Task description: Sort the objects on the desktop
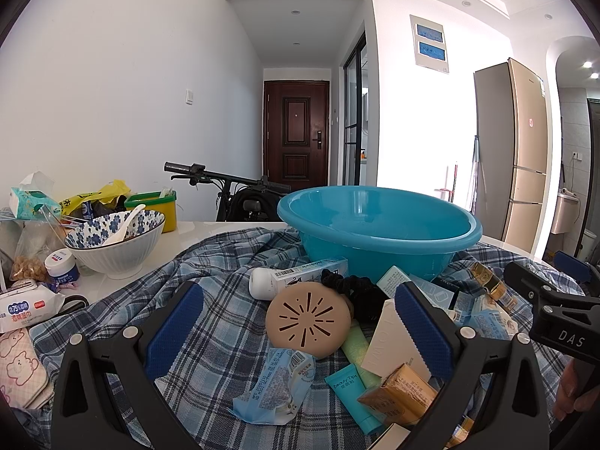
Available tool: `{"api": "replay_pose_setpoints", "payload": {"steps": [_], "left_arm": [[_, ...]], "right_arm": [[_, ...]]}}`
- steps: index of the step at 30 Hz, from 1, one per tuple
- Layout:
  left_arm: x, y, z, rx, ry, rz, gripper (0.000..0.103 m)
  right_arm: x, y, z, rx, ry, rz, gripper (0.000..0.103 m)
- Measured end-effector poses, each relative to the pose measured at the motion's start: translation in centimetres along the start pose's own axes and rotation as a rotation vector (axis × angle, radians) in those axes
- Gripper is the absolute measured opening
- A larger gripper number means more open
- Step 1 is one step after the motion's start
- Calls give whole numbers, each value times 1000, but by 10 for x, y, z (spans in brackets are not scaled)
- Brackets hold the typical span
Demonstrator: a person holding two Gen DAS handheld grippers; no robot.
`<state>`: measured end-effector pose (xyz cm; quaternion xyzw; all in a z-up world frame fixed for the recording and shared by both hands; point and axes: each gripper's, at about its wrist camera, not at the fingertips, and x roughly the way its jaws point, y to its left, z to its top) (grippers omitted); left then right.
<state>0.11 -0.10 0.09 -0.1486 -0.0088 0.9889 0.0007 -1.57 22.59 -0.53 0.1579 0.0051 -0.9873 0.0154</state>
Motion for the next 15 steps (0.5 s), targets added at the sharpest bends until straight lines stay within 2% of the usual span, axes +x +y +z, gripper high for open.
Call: {"api": "replay_pose_setpoints", "payload": {"steps": [4,7,11,15], "left_arm": [[0,-2,0,15,-12,-6,103],[-3,-7,0,39,-14,-48,103],[-3,-7,0,31,-12,-14,103],[-3,-4,0,15,-10,-29,103]], "right_arm": [[0,2,-1,0,-2,-1,103],[0,1,-1,4,-3,-14,103],[-1,0,0,13,-5,-24,103],[-3,1,0,8,-12,-24,103]]}}
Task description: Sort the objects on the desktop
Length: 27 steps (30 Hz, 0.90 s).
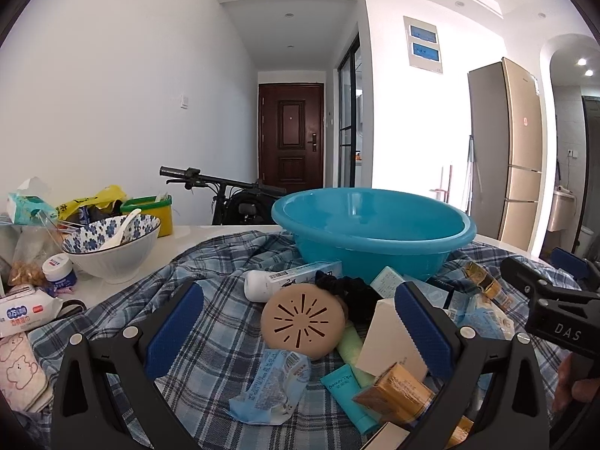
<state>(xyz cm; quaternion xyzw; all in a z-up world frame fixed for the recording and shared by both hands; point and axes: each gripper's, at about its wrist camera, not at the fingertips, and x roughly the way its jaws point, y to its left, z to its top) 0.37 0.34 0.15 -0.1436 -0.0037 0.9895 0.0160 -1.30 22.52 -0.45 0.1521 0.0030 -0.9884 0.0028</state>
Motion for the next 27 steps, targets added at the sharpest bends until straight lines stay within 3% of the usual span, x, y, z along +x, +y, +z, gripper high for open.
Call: {"api": "replay_pose_setpoints", "payload": {"steps": [2,11,27], "left_arm": [[-1,-2,0,8,-1,-11,103],[2,4,0,-18,10,67,103],[1,-2,0,9,1,-28,103]], "right_arm": [[-1,2,0,-10,-3,-15,103],[-1,-3,0,12,0,-26,103],[-2,3,-1,-17,-5,-34,103]]}}
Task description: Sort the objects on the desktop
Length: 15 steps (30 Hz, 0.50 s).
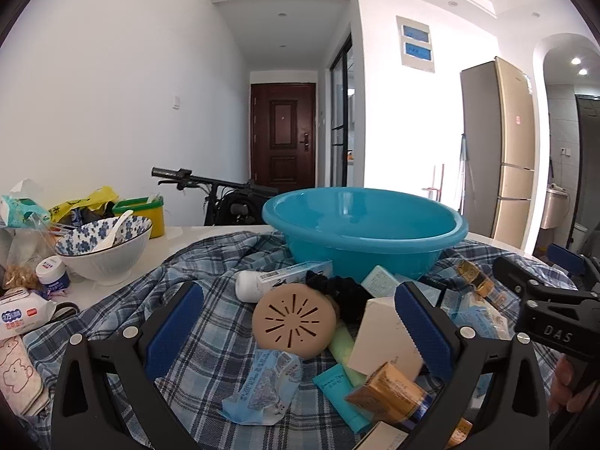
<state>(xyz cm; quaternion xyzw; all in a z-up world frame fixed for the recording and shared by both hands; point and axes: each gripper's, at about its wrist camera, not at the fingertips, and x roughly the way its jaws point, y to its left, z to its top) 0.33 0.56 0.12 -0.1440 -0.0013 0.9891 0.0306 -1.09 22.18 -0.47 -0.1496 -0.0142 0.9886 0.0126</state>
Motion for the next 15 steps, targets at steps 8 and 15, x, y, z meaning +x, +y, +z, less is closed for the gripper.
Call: {"api": "replay_pose_setpoints", "payload": {"steps": [8,15], "left_arm": [[0,-3,-1,0,4,-31,103],[3,-1,0,-12,21,-23,103]], "right_arm": [[2,-5,0,20,8,27,103],[3,-1,0,4,15,70,103]]}}
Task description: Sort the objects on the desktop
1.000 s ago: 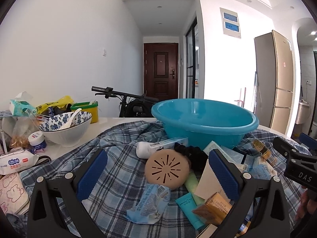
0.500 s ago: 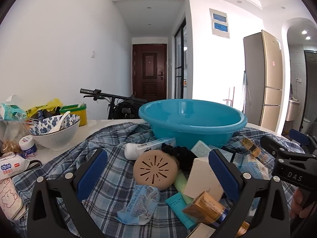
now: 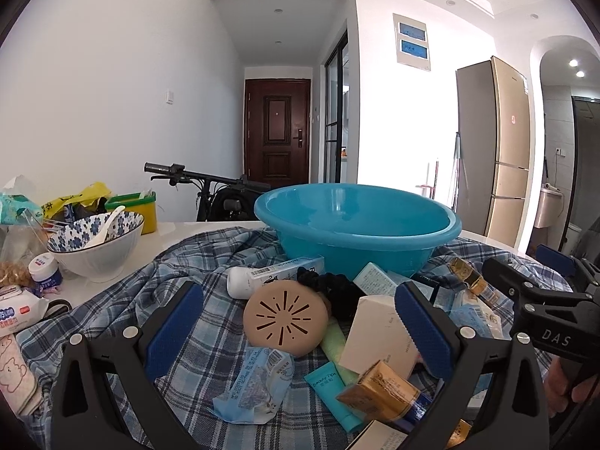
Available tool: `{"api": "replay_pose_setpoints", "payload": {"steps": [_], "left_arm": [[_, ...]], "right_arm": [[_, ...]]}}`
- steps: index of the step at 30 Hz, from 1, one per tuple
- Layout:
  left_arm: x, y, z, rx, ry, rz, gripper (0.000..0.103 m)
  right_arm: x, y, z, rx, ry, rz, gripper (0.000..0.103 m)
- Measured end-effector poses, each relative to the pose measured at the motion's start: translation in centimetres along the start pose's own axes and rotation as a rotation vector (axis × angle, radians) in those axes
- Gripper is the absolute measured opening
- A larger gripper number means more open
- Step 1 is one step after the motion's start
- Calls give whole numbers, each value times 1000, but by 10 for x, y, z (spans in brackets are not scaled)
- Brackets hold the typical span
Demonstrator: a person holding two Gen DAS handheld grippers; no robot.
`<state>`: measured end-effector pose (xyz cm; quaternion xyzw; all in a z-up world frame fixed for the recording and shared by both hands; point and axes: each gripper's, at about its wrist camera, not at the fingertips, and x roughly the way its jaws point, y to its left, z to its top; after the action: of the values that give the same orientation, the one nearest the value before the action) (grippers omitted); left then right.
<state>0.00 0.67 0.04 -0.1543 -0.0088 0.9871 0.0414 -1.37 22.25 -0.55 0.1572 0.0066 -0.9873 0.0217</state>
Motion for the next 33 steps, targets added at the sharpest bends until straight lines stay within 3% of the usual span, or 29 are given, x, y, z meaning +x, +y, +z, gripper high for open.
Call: {"api": "replay_pose_setpoints", "payload": {"steps": [4,8,11,18,23,25,28,33], "left_arm": [[-4,-3,4,16,-1,-19,103],[-8,-18,19,97,-8,45,103],[-16,-24,33,117,-22,47,103],[-32,-23,68,79,-21,51,103],[-46,-22,94,55,-67,67,103],[-44,-22,104,51,-43,68,103],[-33,-22,111,44,62,55,103],[-20,-15,108,-7,146,38,103]], "right_arm": [[-3,7,5,-34,10,-21,103],[-14,15,18,-106,-24,-44,103],[-22,12,32,-77,-16,-22,103],[-34,-8,68,35,-3,-31,103],[-24,-12,82,-5,68,-79,103],[-19,-11,85,-25,102,-87,103],[-19,-9,91,-34,129,-86,103],[-12,-2,94,-63,187,-64,103]]}}
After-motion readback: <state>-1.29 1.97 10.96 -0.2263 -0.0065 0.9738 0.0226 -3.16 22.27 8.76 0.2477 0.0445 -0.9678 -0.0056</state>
